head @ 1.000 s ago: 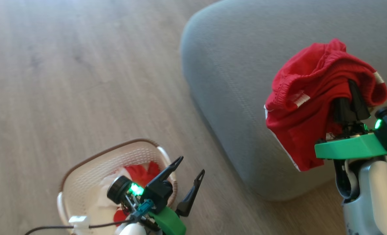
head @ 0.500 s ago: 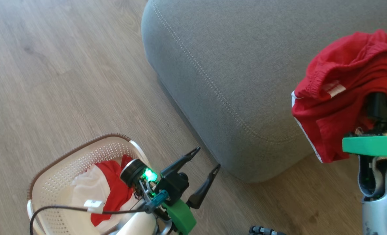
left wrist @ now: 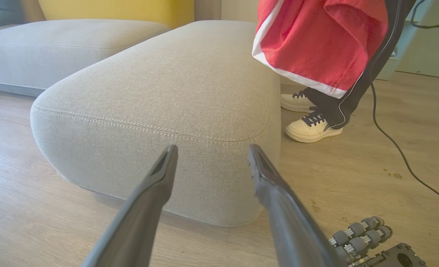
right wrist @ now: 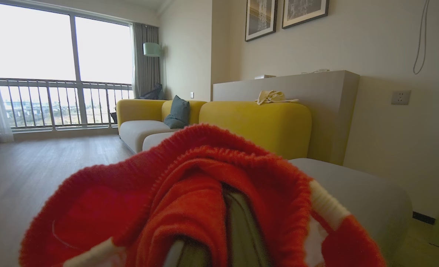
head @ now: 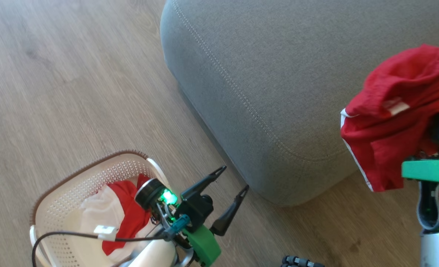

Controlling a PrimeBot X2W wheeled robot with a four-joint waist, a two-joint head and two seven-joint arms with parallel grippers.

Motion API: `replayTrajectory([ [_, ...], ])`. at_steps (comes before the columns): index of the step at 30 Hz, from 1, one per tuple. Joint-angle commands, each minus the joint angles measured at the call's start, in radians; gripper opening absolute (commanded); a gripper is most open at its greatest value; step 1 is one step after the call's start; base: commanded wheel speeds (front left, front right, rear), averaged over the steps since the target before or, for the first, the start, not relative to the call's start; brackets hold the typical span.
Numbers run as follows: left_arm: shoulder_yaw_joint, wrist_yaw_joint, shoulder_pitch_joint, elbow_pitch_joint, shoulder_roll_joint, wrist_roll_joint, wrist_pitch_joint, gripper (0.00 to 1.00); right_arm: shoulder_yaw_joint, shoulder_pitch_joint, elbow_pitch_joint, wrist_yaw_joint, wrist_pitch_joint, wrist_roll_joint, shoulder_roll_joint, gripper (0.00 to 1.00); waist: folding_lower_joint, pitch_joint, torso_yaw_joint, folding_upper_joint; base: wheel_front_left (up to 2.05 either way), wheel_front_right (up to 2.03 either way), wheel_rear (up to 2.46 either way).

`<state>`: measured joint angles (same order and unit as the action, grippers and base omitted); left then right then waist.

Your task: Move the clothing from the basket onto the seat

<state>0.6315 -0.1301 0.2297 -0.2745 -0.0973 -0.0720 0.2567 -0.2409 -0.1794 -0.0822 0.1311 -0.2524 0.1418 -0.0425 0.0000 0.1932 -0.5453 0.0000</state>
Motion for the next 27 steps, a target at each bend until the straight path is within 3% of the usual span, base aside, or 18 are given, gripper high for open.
replayTrajectory([
  [1, -0.036, 0.000, 0.026, 0.035, -0.004, -0.002, 0.005, 1.00, 0.010, -0.036, -0.028, 0.000, -0.009, 0.000, -0.008, 0.00, 0.0000, 0.004, 0.000, 0.0000, 0.00, 0.00, 0.00],
  [11, -0.067, -0.001, 0.033, 0.060, -0.031, 0.038, 0.005, 1.00, -0.075, -0.205, 0.050, 0.000, -0.009, -0.081, -0.019, 0.00, 0.0000, 0.112, -0.005, 0.0000, 0.00, 0.00, 0.00],
  [14, -0.096, 0.001, 0.047, 0.099, -0.031, 0.034, 0.005, 1.00, -0.071, -0.328, 0.099, 0.000, -0.009, -0.150, -0.074, 0.00, 0.0000, 0.184, 0.007, 0.0000, 0.00, 0.00, 0.00],
  [27, -0.087, 0.002, 0.101, 0.130, -0.074, 0.066, 0.005, 1.00, -0.042, -0.757, 0.288, 0.000, -0.009, -0.113, -0.242, 0.00, 0.0000, 0.360, 0.091, 0.0000, 0.00, 0.00, 0.00],
])
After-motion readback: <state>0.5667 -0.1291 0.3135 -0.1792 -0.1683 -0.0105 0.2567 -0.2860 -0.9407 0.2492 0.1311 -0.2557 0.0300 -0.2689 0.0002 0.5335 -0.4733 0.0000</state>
